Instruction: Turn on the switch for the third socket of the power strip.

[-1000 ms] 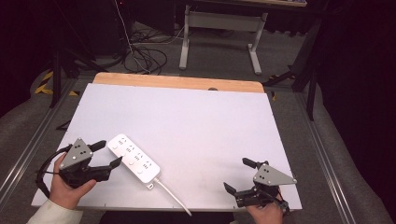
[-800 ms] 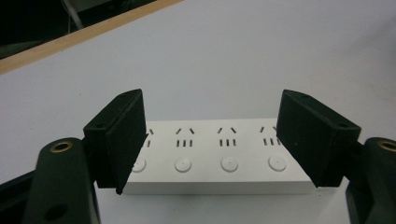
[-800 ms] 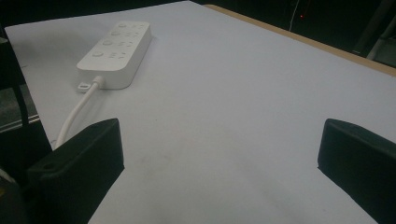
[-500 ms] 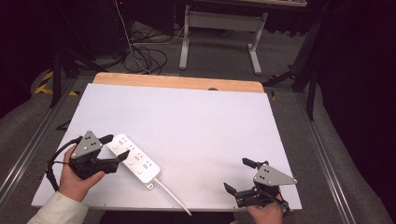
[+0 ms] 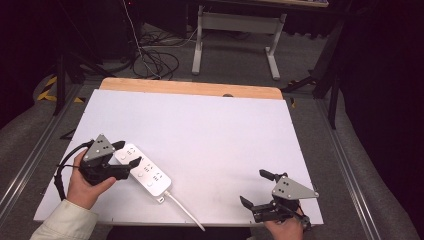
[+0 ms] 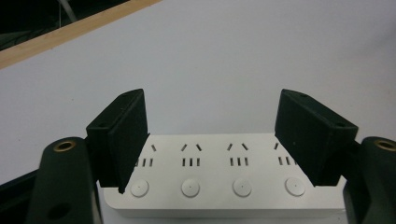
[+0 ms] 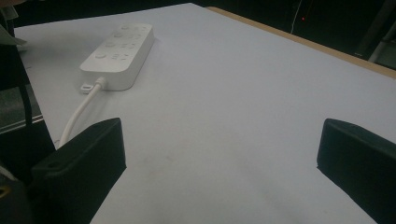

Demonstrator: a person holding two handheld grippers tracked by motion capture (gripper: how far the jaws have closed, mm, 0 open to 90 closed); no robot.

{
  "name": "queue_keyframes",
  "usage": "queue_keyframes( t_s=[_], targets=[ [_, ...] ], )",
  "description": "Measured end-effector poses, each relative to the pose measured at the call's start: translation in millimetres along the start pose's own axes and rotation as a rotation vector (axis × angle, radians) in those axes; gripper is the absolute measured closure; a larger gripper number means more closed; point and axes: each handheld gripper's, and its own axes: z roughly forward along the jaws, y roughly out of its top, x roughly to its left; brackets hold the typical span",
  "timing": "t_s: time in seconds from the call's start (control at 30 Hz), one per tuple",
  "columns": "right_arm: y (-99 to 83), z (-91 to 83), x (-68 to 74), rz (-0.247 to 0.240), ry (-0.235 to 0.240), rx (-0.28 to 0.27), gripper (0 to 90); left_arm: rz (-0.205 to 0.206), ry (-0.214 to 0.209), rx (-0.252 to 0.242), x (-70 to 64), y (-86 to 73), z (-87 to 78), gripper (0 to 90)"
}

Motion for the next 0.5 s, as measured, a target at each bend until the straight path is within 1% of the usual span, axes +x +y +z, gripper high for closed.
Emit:
queue_keyframes(
  t_s=[0.07,0.13,0.17,0.2,0.27,0.3,0.33,0.37,0.4,0.43,0.5],
  targets=[
    [-0.1,0.2,-0.1,0.0,0.001,0.002,1.6,0.006,-0.009,0.001,-0.3,0.1,0.3,28.7],
    [-0.1,0.2,0.0,-0.001,0.001,0.002,1.6,0.012,0.002,0.006,-0.8,0.0,0.9,31.1],
    [-0.2,0.1,0.1,-0.001,0.001,0.0,1.7,0.011,0.007,0.006,-0.9,-0.1,1.6,36.2],
    [-0.2,0.1,0.1,-0.001,0.001,0.0,1.7,0.015,0.01,0.013,-0.4,-0.2,1.6,36.2],
    [-0.3,0.1,0.4,-0.001,0.0,0.0,1.7,0.014,0.023,0.024,-0.5,-0.6,2.2,43.7],
    [-0.3,-0.1,0.8,-0.005,0.001,0.0,1.8,0.013,0.025,0.03,-0.5,-0.8,2.5,54.3],
    [-0.3,-0.1,0.8,-0.005,0.001,0.0,1.8,0.014,0.028,0.041,0.3,-0.7,3.1,54.3],
    [-0.3,-0.4,1.1,-0.003,0.0,0.001,1.9,0.008,0.037,0.06,1.6,-0.8,4.1,59.3],
    [-0.3,-0.5,0.9,-0.003,0.001,0.001,1.9,0.002,0.023,0.068,3.4,-1.0,4.6,65.8],
    [-0.3,-0.5,0.9,-0.002,0.002,0.001,1.8,-0.011,0.011,0.073,4.7,-1.4,5.2,70.4],
    [-0.3,-0.4,1.1,-0.003,0.0,0.001,1.9,-0.025,0.009,0.093,6.4,-2.2,6.6,80.6]
  ],
)
